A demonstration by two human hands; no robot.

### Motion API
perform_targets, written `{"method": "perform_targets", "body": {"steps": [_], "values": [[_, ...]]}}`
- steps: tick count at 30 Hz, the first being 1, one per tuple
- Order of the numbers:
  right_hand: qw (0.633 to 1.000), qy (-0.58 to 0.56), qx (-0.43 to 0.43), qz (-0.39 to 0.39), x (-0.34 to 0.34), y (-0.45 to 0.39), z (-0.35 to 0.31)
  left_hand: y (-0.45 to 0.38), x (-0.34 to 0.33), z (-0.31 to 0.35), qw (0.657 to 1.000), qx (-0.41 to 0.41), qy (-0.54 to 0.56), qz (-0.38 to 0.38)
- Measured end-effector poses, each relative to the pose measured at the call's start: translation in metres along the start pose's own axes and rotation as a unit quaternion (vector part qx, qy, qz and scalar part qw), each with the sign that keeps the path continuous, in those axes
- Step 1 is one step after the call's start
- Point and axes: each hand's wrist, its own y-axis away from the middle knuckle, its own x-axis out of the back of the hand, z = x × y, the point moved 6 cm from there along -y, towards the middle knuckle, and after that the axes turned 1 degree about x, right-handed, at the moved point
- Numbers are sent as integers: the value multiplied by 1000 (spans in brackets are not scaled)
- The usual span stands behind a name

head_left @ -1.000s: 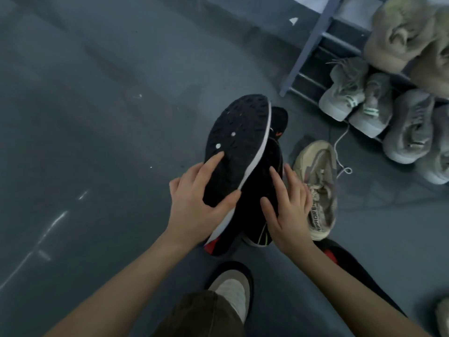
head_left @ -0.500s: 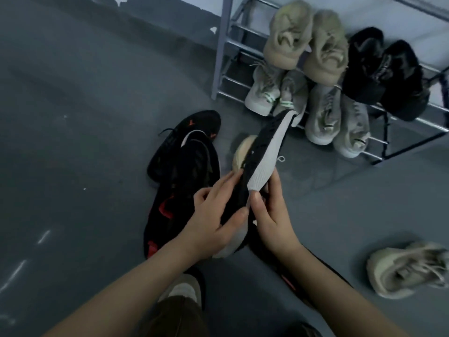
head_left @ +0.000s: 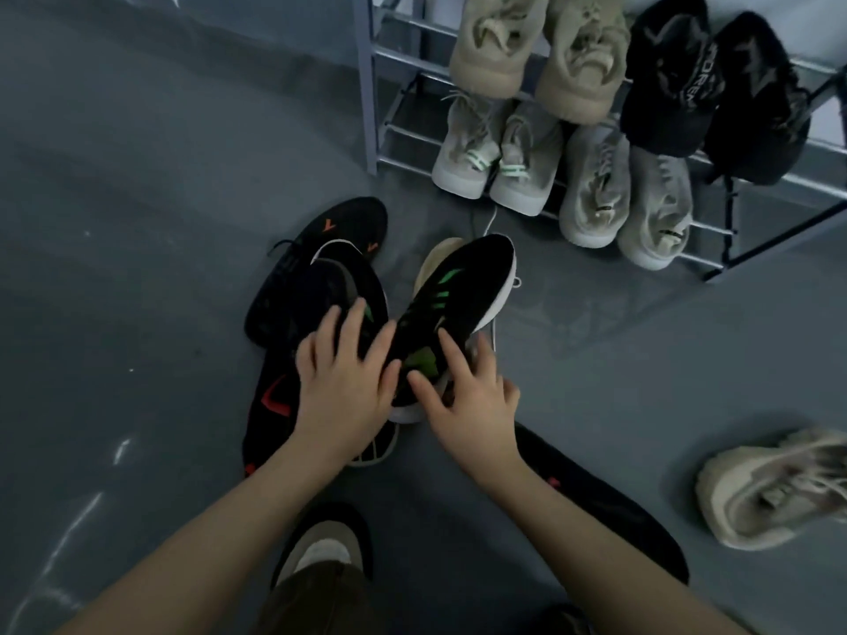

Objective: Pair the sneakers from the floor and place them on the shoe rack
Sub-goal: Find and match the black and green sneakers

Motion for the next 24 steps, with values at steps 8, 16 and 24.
{"method": "perform_targets", "body": {"steps": [8,16,24], "values": [[999,40,-19,-14,-19,-5,-26,28,-13,-67,981,151,27,-120],[998,52,-26,-34,-29,-9,-36,21,-4,-78,977,166,82,-103],[1000,-11,17,6,-12,-4,-27,17,14,-113,972,231,2,-39]]}}
